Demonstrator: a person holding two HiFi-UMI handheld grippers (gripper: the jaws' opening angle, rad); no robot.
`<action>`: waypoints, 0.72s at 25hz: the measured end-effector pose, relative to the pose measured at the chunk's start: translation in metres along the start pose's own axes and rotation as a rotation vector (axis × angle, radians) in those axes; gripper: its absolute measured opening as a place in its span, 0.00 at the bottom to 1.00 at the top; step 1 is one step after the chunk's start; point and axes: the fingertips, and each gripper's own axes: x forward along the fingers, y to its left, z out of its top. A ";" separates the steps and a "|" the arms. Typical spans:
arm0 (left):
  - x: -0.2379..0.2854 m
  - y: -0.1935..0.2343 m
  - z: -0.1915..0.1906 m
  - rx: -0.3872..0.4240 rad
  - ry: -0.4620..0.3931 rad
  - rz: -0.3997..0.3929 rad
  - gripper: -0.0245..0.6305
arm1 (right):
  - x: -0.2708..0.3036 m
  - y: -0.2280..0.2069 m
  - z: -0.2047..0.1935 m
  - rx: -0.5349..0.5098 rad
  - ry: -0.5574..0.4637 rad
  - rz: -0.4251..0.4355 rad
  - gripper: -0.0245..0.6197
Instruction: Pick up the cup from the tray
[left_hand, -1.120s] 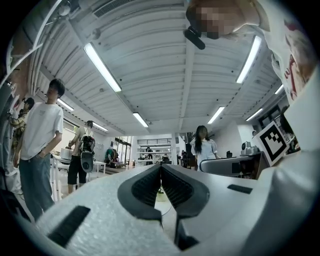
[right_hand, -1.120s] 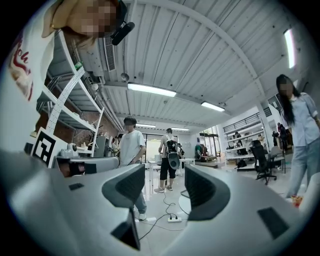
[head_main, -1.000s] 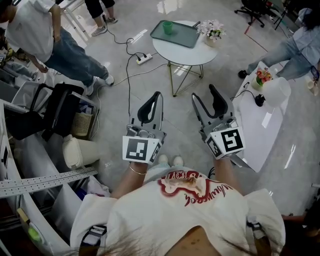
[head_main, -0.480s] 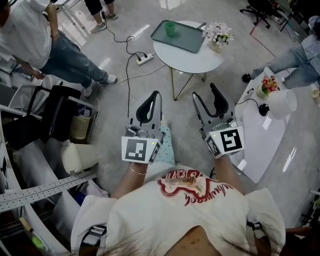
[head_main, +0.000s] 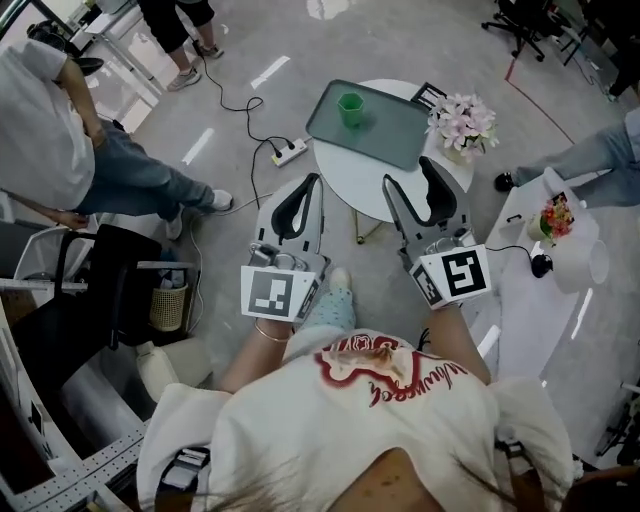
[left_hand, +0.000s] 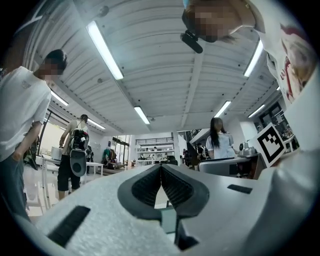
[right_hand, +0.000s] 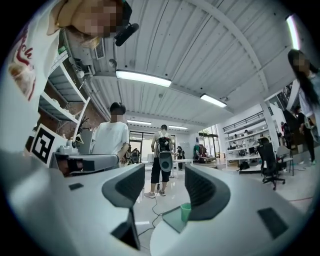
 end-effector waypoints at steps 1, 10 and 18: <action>0.014 0.013 -0.001 0.004 -0.002 -0.005 0.06 | 0.017 -0.005 0.000 0.003 -0.004 -0.006 0.41; 0.084 0.056 -0.020 -0.023 0.011 -0.029 0.06 | 0.087 -0.040 -0.021 0.026 0.052 -0.011 0.41; 0.107 0.066 -0.050 -0.077 0.054 0.008 0.06 | 0.120 -0.060 -0.072 0.056 0.128 0.019 0.41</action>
